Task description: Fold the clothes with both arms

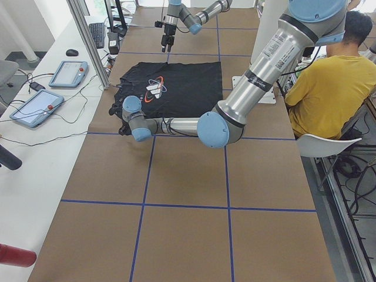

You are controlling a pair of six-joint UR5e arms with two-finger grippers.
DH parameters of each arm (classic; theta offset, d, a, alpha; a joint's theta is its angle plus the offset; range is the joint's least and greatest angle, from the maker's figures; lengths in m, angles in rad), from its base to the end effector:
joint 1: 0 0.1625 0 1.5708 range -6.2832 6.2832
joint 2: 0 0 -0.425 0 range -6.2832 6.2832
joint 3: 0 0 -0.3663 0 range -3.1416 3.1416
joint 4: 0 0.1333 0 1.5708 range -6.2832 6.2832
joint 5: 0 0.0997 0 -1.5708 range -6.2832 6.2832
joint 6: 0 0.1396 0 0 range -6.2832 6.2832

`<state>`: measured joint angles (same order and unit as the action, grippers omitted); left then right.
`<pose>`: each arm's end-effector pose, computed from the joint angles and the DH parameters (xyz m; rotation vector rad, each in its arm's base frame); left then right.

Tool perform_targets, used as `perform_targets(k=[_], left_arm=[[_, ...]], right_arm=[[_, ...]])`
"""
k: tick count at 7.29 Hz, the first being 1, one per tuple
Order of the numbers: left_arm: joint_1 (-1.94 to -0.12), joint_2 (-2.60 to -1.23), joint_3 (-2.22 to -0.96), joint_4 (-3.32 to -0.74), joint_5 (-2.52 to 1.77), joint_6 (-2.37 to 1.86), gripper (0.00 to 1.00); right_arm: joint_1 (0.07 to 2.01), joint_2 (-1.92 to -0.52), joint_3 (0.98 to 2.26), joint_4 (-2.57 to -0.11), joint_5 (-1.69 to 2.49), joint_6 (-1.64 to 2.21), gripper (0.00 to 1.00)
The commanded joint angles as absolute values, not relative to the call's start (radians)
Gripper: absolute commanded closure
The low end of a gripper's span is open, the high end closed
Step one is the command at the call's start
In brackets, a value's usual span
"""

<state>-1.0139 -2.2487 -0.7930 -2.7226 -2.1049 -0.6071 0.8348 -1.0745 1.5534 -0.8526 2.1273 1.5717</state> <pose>0.3620 -0.6991 0.5031 0.5905 0.9667 0.2360 -0.4085 -0.5397 0.3179 0.0257 -1.2649 0.3896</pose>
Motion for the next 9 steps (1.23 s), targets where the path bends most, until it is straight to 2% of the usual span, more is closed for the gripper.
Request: perform_targets(k=[1,6,7,8,9], left_arm=[[-1.012,-2.273,-0.724,-2.772,-2.097,-0.610,0.26],[-1.005,-2.345,-0.595,-2.815,-2.077,-0.632,0.37],[-1.003,-2.352,-0.585,-2.816,-2.071,-0.634,0.41],[-1.003,-2.353,-0.584,-2.821,-2.071,-0.634,0.53],[-1.003,-2.353,-0.584,-2.821,-2.071,-0.635,0.85]], right_arm=[[0.812,-1.074,1.551,-0.850,2.119,1.568,0.02],[0.798,-1.072,1.548,-0.848,2.089,1.562,0.03],[0.798,-1.072,1.546,-0.848,2.091,1.562,0.03],[0.798,-1.074,1.546,-0.848,2.089,1.562,0.03],[0.796,-1.074,1.546,-0.848,2.088,1.562,0.04]])
